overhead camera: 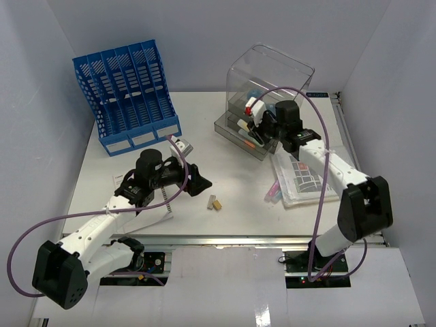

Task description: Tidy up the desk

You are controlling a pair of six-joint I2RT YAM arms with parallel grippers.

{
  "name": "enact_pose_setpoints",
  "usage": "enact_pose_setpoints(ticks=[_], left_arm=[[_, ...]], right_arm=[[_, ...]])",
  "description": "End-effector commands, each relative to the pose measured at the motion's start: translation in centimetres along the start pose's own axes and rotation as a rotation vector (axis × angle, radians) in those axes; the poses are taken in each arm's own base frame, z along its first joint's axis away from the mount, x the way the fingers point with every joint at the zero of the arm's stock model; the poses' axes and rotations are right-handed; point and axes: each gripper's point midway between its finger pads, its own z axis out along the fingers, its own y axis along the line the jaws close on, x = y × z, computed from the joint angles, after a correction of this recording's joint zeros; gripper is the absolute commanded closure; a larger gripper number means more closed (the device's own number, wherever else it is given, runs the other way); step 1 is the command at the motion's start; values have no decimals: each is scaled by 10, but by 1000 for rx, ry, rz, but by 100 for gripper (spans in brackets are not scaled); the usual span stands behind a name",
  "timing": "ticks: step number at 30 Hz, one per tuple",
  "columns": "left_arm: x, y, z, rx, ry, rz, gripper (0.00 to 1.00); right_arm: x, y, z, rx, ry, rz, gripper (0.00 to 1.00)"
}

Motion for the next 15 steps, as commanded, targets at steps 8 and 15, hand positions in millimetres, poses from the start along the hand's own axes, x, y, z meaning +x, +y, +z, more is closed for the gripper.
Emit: enact_pose_setpoints(ticks=[8, 15], left_arm=[[0, -23, 21, 116, -3, -163, 9], [28, -47, 66, 87, 81, -197, 17]], right_arm=[[10, -31, 38, 156, 68, 68, 51], [-3, 5, -5, 20, 49, 49, 26]])
